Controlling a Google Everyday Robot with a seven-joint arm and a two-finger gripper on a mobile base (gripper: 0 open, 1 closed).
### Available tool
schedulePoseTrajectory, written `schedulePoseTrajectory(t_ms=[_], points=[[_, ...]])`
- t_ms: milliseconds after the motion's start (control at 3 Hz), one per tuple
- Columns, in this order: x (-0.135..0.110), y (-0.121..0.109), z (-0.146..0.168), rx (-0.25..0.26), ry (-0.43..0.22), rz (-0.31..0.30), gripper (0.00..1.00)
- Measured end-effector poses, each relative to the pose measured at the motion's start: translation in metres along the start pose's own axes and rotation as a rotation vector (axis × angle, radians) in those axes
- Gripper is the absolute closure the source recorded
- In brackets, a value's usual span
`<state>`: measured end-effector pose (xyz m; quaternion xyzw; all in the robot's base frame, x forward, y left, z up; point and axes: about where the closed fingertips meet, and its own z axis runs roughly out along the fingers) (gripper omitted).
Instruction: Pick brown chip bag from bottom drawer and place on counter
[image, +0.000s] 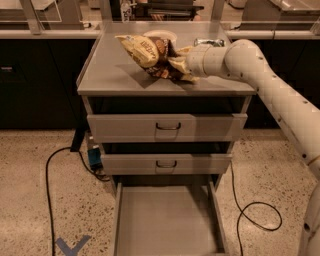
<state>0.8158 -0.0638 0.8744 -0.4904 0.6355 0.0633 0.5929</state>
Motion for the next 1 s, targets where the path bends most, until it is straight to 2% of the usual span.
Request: schedulePoseTrajectory(t_ms=[333, 667, 1000], points=[[0.0000, 0.0000, 0.0000, 0.000, 0.000, 0.000, 0.11], [0.0000, 0.0000, 0.0001, 0.000, 0.000, 0.000, 0.00], [0.0000, 0.0001, 0.0001, 0.000, 0.000, 0.000, 0.00]])
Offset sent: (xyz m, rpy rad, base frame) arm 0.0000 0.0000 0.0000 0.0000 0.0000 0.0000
